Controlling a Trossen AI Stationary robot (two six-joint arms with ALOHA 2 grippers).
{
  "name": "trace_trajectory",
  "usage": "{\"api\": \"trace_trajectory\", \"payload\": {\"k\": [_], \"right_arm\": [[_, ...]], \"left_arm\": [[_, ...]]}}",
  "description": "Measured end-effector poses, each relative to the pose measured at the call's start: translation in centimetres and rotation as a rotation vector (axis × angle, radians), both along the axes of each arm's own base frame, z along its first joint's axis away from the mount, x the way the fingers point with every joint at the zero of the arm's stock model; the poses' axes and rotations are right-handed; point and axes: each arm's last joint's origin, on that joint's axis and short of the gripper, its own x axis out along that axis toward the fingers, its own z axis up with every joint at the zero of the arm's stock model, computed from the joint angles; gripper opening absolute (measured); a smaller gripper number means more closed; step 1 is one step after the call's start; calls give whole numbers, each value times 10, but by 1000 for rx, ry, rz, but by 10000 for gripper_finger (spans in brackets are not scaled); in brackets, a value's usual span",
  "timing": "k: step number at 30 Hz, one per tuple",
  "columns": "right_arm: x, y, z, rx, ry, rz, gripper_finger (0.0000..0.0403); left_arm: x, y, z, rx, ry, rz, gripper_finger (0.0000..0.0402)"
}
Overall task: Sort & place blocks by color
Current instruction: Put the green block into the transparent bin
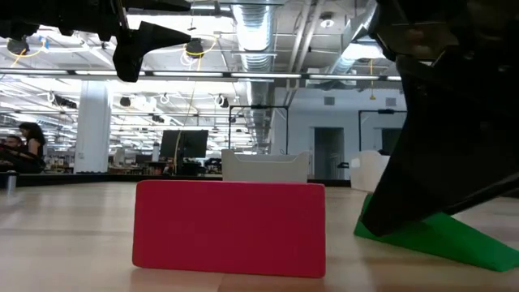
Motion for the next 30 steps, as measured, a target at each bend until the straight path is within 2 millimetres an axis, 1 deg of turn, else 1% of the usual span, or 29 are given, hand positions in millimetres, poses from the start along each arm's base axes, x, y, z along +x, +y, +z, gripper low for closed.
{"api": "trace_trajectory", "payload": {"k": [4,7,10,13,16,21,25,28,30], "right_arm": [[-1,0,0,-20,24,30,196],[-7,1,0,-42,63,55,163],[-15,6,1,-75,50,51,126],[-22,11,7,-97,7,47,121],[-27,15,20,-106,-41,61,121],[-34,18,47,-158,-160,69,121],[-39,21,73,-204,-259,101,126],[-37,23,91,-221,-317,146,124],[-32,24,104,-231,-357,185,124]], "left_arm": [[0,0,0,2,3,0,201],[0,0,-1,8,7,-4,201],[0,0,-2,20,22,-17,201],[0,-1,-3,21,32,-24,201],[0,-1,-3,22,32,-50,201],[4,-7,-5,46,17,-196,201],[11,-11,-7,76,-43,-205,201],[18,-14,-11,87,-92,-206,201],[23,-17,-14,98,-110,-207,201]]}}
